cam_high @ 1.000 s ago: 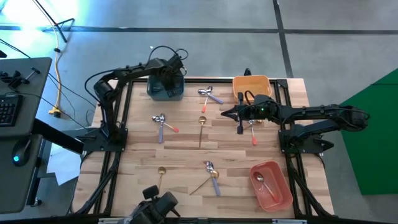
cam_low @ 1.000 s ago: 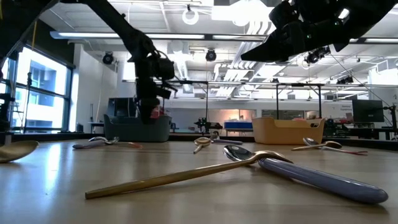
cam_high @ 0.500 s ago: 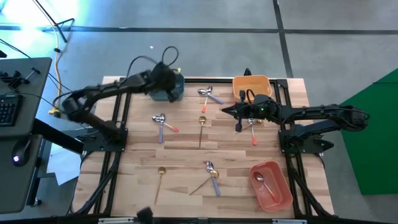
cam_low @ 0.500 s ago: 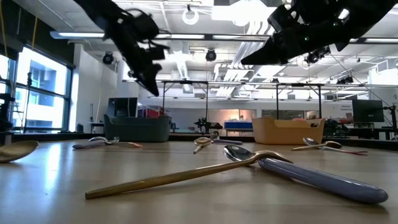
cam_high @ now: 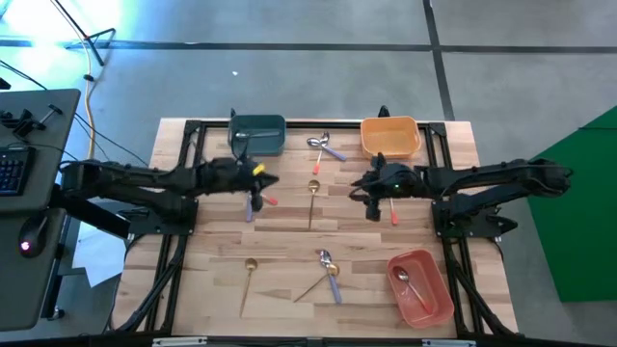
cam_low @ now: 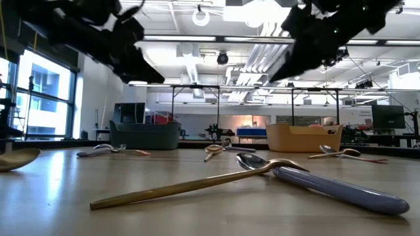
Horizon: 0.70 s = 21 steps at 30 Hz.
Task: Sort silverware by color (type)
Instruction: Put the middle right gold spoon into the yellow bin
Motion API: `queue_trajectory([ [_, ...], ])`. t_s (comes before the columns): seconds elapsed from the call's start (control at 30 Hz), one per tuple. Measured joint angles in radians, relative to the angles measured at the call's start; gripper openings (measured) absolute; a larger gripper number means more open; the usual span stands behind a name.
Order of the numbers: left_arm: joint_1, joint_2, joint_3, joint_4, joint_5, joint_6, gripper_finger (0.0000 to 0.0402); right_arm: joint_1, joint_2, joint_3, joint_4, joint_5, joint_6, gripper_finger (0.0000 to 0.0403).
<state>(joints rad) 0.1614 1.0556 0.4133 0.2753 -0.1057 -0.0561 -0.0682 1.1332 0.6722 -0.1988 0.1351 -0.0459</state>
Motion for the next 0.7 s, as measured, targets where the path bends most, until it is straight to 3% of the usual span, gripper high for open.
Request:
queue_trajectory([
  [0.13, -0.1, -0.012, -0.043, 0.093, -0.014, -0.021, 0.0012, -0.022, 0.0, 0.109, -0.393, 0.074, 0.041, 0.0149],
  [0.27, -0.163, -0.012, -0.042, 0.1, -0.068, -0.014, 0.0012, -0.078, 0.008, 0.138, -0.559, 0.034, -0.017, 0.0149],
  [0.4, -0.199, -0.012, -0.042, 0.097, -0.088, -0.018, 0.0012, -0.134, 0.055, 0.111, -0.6, -0.049, -0.061, 0.0149],
  [0.7, -0.223, -0.012, -0.042, 0.09, -0.088, -0.002, 0.0012, -0.168, 0.277, 0.072, -0.572, -0.057, -0.223, 0.0149],
])
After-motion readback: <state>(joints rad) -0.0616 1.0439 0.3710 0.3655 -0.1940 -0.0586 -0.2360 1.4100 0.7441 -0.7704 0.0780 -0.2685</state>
